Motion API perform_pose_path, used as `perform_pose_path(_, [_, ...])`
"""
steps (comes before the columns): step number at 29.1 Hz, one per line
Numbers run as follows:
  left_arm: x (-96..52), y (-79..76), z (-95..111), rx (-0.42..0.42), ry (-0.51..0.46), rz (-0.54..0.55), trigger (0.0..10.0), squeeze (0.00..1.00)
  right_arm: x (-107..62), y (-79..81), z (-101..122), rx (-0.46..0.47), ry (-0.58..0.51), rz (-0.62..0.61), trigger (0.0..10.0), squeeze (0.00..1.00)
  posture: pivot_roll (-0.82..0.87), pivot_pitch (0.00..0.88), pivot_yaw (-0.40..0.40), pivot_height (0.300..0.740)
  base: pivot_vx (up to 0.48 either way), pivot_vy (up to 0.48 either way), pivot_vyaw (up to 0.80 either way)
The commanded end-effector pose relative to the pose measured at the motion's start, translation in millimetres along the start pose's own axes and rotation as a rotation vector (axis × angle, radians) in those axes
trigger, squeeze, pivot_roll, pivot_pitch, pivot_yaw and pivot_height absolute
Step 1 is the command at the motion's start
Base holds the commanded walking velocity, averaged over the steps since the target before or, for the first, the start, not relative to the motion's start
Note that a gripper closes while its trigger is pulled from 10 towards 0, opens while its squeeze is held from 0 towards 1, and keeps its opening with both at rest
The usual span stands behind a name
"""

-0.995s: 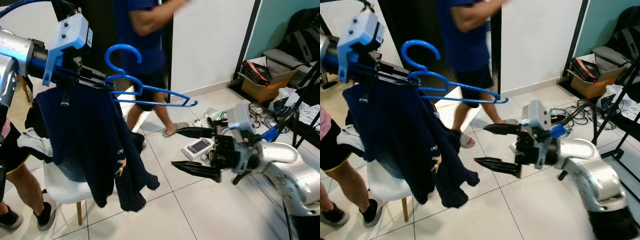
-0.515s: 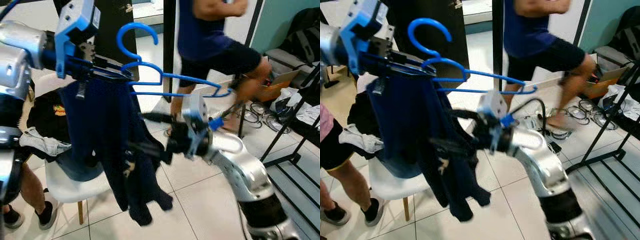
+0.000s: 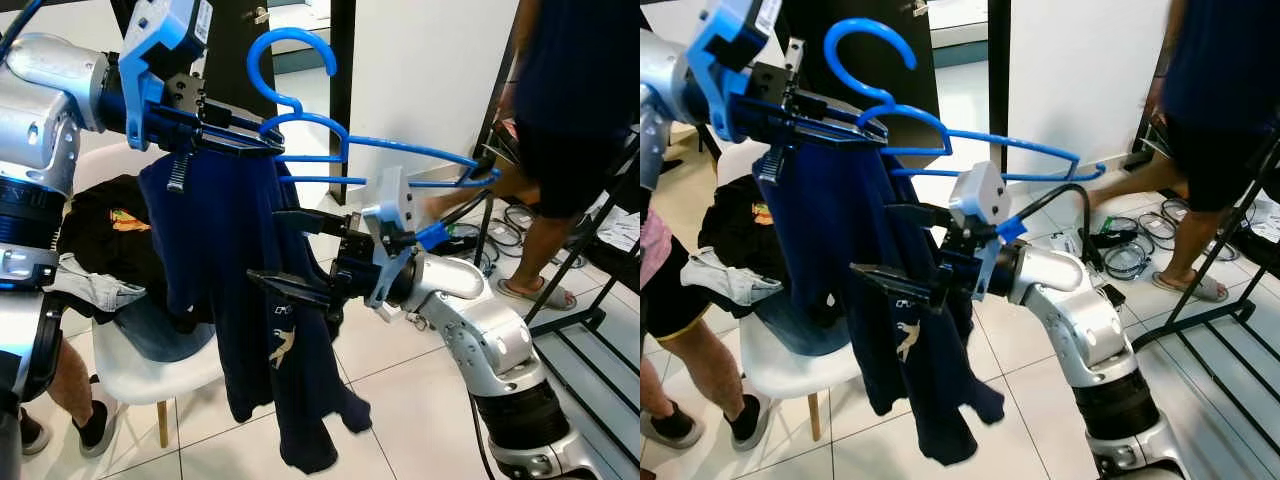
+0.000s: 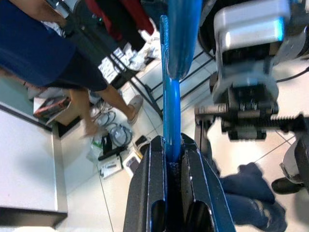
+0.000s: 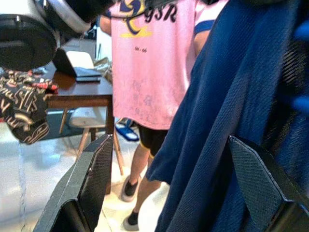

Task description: Hang hanger

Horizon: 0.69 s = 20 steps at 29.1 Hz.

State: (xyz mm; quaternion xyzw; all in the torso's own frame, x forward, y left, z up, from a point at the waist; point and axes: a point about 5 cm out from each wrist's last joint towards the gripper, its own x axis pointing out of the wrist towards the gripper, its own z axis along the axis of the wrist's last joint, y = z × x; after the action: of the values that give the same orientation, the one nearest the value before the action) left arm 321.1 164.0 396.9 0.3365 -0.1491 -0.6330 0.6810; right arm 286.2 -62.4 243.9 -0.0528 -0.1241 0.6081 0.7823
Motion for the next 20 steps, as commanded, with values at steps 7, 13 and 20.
perform_pose_path(7, [-2.8, 2.4, 27, 0.085, -0.056, -0.049, 10.0, 0.00, -0.6, -6.7, 0, -0.009, 0.005, -0.030, 10.0, 0.00, 0.05, 0.000, 0.070, 0.740, 0.000, 0.000, 0.00])
perform_pose_path(13, [-6.0, 1.1, 24, 0.095, -0.040, -0.070, 10.0, 0.00, -18.5, -11.7, 6, -0.007, -0.019, -0.051, 10.0, 0.00, 0.05, 0.000, 0.072, 0.740, 0.000, 0.000, 0.00])
perform_pose_path(20, [-11.2, 3.1, 24, 0.105, -0.036, -0.056, 10.0, 0.00, -48.5, -11.2, 12, 0.009, -0.024, -0.030, 10.0, 0.00, 0.04, 0.000, 0.075, 0.740, 0.000, 0.000, 0.00])
